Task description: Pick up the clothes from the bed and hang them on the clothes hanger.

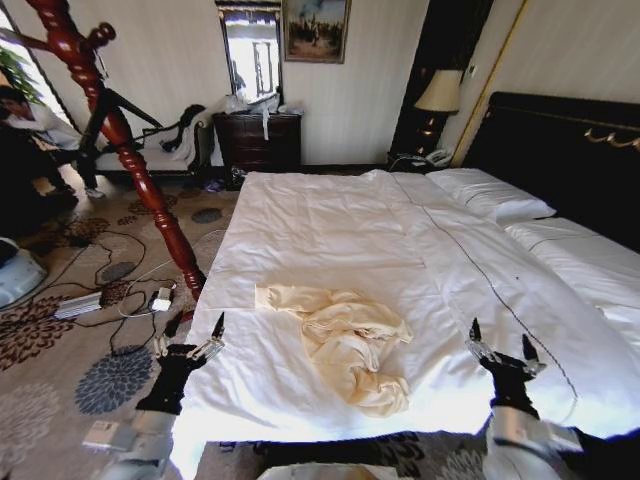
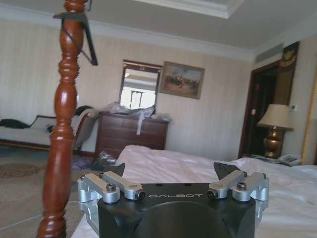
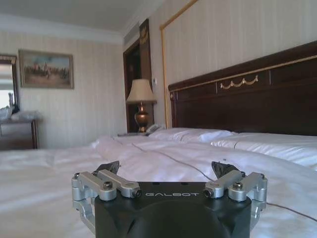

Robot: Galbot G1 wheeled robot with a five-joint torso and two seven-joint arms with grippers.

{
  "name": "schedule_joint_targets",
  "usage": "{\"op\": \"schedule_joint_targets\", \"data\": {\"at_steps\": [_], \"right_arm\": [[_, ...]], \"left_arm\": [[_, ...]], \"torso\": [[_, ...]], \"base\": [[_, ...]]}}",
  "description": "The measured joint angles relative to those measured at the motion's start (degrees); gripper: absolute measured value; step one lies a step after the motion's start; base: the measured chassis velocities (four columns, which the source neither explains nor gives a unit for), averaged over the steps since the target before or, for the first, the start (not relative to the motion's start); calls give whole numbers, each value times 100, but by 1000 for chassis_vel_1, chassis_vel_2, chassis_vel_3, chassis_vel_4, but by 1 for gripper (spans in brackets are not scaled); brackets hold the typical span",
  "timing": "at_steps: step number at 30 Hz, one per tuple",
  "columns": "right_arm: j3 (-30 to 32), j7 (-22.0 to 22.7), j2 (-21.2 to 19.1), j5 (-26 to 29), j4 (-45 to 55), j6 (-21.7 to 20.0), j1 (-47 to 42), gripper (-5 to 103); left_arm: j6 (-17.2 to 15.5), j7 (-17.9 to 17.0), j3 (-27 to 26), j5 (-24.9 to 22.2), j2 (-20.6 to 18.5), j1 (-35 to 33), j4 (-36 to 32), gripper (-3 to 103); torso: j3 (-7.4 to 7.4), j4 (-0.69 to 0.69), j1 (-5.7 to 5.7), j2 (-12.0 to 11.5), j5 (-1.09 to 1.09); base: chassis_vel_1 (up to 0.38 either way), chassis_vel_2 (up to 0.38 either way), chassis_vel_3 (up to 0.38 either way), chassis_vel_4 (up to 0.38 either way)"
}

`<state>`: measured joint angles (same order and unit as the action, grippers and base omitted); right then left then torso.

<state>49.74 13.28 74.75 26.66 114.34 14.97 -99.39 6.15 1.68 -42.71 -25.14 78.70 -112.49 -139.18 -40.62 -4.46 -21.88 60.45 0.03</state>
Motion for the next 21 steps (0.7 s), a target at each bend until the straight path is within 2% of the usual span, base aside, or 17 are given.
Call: {"op": "schedule_joint_targets", "data": {"at_steps": [3, 5, 6, 7, 8, 10, 12, 13, 16, 19, 21], "right_arm": [[-120, 2, -287, 248, -205, -102, 110, 100], [-421, 335, -956, 1677, -6, -648, 143, 100], [-530, 654, -1204, 2367, 192, -956, 196, 100], [-530, 654, -1204, 2367, 192, -956, 196, 100], [-583, 810, -1284, 2712, 283, -1101, 240, 100], [-836, 1462, -1544, 4418, 533, -1561, 621, 100], [-999, 1727, -1528, 5243, 605, -1742, 900, 100], [-999, 1727, -1528, 5243, 605, -1742, 900, 100], [-1308, 1930, -1360, 5836, 719, -1937, 1035, 100], [-1392, 1941, -1326, 5879, 747, -1964, 1033, 100], [-1704, 1931, -1164, 5881, 737, -2021, 1059, 100]], "left_arm": [[-2, -5, -122, 79, 32, -62, 5, 100], [-3, -19, -350, 120, 11, -162, 9, 100], [-3, -35, -442, 126, -3, -188, 10, 100], [-3, -35, -442, 126, -3, -188, 10, 100], [-8, -37, -493, 128, -7, -200, 10, 100], [-30, -52, -655, 130, 15, -248, -15, 100], [-45, -73, -793, 133, 82, -294, -40, 100], [-45, -73, -793, 133, 82, -294, -40, 100], [-52, -139, -1047, 128, 221, -331, -43, 100], [-52, -153, -1095, 128, 254, -337, -43, 100], [-56, -186, -1184, 183, 396, -367, -78, 100]], "torso": [[0, -1, 0, 0, 1], [0, -2, 0, 0, -1], [0, 0, 0, 0, -6], [0, 0, 0, 0, -6], [1, 0, 0, 1, -9], [0, 1, 0, 0, -3], [0, 2, 0, 0, -3], [0, 2, 0, 0, -3], [0, 0, 0, 0, -3], [0, -1, 0, 0, -3], [0, -1, 0, 0, -4]], "base": [[0, 0, 0, 0], [0, 0, 0, 0], [0, 0, 0, 0], [0, 0, 0, 0], [0, 0, 0, 0], [0, 0, 0, 0], [0, 0, 0, 0], [0, 0, 0, 0], [0, 0, 0, 0], [0, 0, 0, 0], [0, 0, 0, 0]]}}
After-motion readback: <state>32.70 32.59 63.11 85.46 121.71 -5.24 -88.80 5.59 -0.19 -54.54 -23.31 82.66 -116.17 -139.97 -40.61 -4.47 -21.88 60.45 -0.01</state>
